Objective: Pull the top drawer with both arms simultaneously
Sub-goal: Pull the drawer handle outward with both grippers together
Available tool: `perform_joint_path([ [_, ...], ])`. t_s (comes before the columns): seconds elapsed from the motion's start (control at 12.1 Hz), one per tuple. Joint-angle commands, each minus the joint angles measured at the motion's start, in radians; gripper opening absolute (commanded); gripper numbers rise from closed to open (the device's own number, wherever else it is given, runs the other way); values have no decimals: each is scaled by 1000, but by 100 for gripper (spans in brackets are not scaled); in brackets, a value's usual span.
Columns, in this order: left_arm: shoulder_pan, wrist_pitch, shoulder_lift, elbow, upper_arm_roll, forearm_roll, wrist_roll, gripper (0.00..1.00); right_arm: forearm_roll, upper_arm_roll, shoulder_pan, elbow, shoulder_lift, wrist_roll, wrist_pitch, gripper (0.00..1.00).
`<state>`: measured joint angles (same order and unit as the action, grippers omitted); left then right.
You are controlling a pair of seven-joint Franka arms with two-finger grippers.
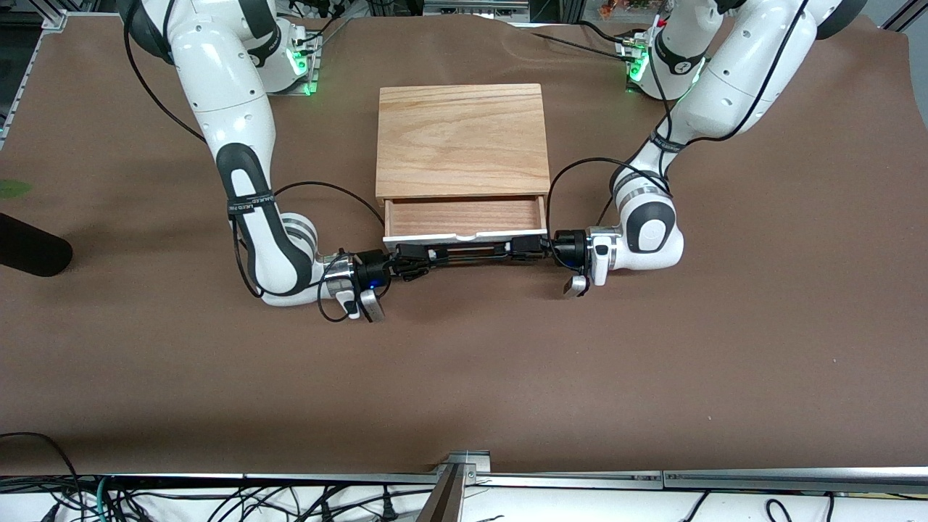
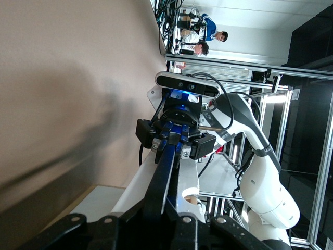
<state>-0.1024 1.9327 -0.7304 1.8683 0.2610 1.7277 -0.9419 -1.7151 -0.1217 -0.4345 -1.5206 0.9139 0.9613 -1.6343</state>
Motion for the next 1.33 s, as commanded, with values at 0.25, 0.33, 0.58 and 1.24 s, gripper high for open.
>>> perform_joint_path([
  [0.25,-11,8,-27,-63,-49,-65,141,0,-41,-9,72,163,83,-68,-91,0],
  [0.33,-11,8,-29,-70,-49,-65,144,0,-41,-9,72,180,86,-91,-98,0],
  [0.58,-10,8,-29,-63,-49,-63,144,0,-43,-9,74,220,103,-127,-125,0],
  [1.24,-3,2,-20,-35,-49,-56,163,99,-41,-9,80,247,120,-142,-137,8],
])
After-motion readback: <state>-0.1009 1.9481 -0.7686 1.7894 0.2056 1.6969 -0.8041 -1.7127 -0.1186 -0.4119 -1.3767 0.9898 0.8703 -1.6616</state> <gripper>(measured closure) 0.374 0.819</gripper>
